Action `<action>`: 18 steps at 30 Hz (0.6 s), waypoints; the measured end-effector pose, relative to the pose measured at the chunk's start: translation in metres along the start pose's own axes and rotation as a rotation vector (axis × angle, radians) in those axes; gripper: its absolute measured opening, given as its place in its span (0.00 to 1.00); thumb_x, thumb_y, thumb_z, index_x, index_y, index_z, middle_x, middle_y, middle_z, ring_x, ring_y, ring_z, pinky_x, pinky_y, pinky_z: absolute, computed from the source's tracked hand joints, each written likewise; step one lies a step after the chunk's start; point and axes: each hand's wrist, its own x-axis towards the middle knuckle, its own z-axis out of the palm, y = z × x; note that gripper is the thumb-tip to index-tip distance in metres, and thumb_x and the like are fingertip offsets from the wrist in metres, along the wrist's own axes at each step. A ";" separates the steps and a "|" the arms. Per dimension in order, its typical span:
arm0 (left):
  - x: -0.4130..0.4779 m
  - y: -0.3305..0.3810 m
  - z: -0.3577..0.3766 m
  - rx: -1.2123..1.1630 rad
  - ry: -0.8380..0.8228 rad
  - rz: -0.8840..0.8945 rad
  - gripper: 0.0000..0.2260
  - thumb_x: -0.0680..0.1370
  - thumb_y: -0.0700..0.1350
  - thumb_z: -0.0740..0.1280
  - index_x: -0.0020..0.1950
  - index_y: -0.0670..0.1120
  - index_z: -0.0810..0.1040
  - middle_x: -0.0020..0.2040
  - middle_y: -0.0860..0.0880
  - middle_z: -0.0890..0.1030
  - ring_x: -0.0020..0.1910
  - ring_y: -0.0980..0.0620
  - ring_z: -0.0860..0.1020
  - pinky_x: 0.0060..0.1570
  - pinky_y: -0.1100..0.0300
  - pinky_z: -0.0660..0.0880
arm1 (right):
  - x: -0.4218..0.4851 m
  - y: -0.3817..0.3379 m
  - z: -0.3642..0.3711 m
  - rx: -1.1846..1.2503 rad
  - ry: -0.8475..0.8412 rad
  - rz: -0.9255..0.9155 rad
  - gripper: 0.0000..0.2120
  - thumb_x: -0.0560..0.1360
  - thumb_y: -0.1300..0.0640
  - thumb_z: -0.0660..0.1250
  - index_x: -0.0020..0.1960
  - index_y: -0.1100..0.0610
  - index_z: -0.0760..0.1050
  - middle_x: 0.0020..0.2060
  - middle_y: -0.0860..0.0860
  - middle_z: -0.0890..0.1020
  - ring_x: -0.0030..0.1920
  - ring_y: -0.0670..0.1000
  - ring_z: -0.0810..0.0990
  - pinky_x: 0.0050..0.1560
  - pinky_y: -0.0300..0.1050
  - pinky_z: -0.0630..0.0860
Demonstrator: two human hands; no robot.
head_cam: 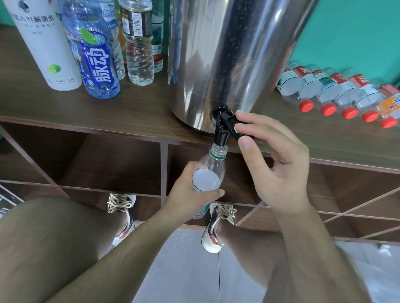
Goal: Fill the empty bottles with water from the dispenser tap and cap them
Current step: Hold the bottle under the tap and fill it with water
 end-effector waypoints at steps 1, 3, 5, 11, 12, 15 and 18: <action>0.000 -0.001 0.000 0.000 0.003 -0.005 0.29 0.68 0.49 0.82 0.62 0.59 0.69 0.57 0.57 0.77 0.58 0.56 0.77 0.54 0.59 0.78 | 0.000 0.000 0.000 0.003 0.001 0.001 0.08 0.81 0.65 0.69 0.57 0.66 0.84 0.60 0.58 0.84 0.63 0.54 0.83 0.60 0.45 0.78; 0.000 -0.004 0.000 -0.001 0.010 -0.012 0.29 0.68 0.50 0.82 0.61 0.59 0.70 0.56 0.56 0.77 0.58 0.55 0.78 0.55 0.57 0.79 | 0.000 -0.001 0.000 0.008 0.004 0.001 0.08 0.81 0.65 0.69 0.56 0.66 0.84 0.60 0.58 0.84 0.62 0.53 0.83 0.60 0.44 0.78; 0.001 -0.006 0.001 0.012 0.011 -0.016 0.29 0.68 0.50 0.83 0.61 0.60 0.70 0.56 0.56 0.77 0.58 0.54 0.78 0.56 0.55 0.79 | 0.000 -0.002 0.001 0.011 0.007 0.003 0.08 0.80 0.65 0.69 0.56 0.66 0.84 0.60 0.58 0.84 0.62 0.53 0.83 0.60 0.43 0.78; 0.002 -0.009 0.002 0.023 0.008 -0.019 0.30 0.68 0.49 0.82 0.63 0.59 0.69 0.57 0.56 0.76 0.58 0.54 0.77 0.51 0.60 0.78 | 0.000 -0.002 0.002 0.015 0.013 0.008 0.07 0.80 0.66 0.69 0.56 0.65 0.84 0.59 0.58 0.84 0.62 0.53 0.83 0.59 0.42 0.78; 0.002 -0.009 0.003 0.026 0.009 -0.021 0.30 0.69 0.49 0.82 0.63 0.59 0.68 0.57 0.56 0.76 0.58 0.54 0.77 0.50 0.61 0.77 | 0.000 -0.002 0.002 0.017 0.012 0.008 0.07 0.80 0.66 0.69 0.56 0.66 0.84 0.59 0.58 0.84 0.62 0.54 0.83 0.58 0.42 0.78; 0.002 -0.009 0.004 0.027 0.013 -0.020 0.30 0.69 0.49 0.82 0.63 0.58 0.69 0.57 0.56 0.76 0.58 0.54 0.77 0.50 0.62 0.76 | -0.001 -0.003 0.001 0.026 0.005 0.011 0.08 0.80 0.67 0.68 0.56 0.66 0.84 0.60 0.58 0.84 0.63 0.54 0.82 0.59 0.41 0.77; 0.001 -0.008 0.005 0.028 0.013 -0.020 0.30 0.69 0.48 0.82 0.64 0.57 0.68 0.57 0.56 0.76 0.58 0.55 0.76 0.49 0.63 0.76 | -0.001 -0.001 -0.001 0.029 -0.013 -0.002 0.09 0.81 0.68 0.66 0.57 0.67 0.83 0.61 0.59 0.84 0.64 0.54 0.82 0.63 0.43 0.76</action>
